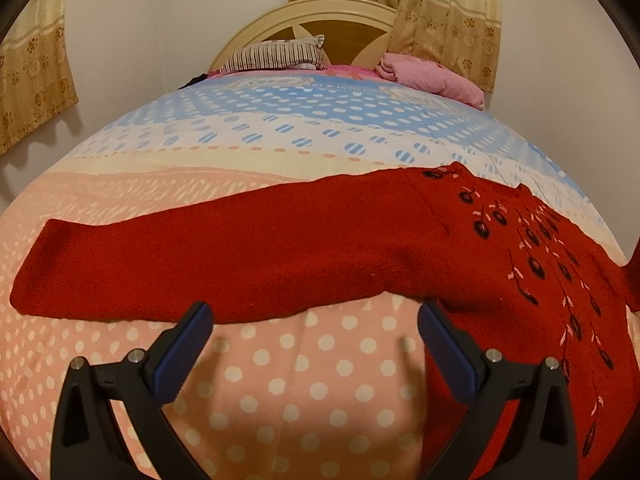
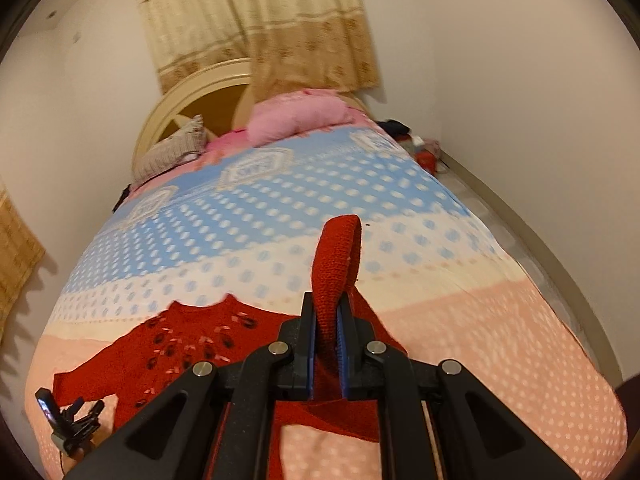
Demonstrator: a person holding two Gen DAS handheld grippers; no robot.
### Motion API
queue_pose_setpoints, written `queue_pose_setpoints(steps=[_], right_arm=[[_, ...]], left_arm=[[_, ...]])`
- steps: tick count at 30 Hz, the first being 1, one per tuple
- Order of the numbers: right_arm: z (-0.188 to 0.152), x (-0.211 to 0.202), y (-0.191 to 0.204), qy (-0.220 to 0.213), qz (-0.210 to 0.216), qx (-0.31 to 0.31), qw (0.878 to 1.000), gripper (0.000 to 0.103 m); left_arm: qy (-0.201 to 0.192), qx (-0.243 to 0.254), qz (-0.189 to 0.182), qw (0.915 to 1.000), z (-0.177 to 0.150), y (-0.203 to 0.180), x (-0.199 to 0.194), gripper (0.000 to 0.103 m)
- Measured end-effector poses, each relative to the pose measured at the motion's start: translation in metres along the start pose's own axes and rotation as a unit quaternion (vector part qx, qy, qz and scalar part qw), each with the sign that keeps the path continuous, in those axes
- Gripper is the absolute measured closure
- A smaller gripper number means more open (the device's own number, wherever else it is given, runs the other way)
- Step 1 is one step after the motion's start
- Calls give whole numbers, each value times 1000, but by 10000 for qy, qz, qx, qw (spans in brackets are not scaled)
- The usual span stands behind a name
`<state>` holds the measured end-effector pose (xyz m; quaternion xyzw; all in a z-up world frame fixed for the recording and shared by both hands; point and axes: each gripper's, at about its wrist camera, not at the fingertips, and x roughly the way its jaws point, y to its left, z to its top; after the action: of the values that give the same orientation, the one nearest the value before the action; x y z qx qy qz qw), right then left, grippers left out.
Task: Fold small clothes
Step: 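Lift the sleeve with the right tool and fold it across the sweater body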
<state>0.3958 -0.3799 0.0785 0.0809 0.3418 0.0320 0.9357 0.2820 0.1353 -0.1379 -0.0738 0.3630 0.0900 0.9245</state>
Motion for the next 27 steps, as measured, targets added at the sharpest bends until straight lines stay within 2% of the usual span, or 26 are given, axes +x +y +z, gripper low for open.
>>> queue_pose_setpoints(steps=[7,14,27], right_arm=[[20,-3,66,-143,294,-403,9987,95],[27,4,131,-169,615,-834,9945,96],[7,36,253,-19,1341,-1530,9791,96]], left_arm=[[-7,-47,-45,10000,-1,2,0,0],[71,-333,-107,9994,-3,11,3,0],[197,-498,-156,9984,-6,16,7,0]])
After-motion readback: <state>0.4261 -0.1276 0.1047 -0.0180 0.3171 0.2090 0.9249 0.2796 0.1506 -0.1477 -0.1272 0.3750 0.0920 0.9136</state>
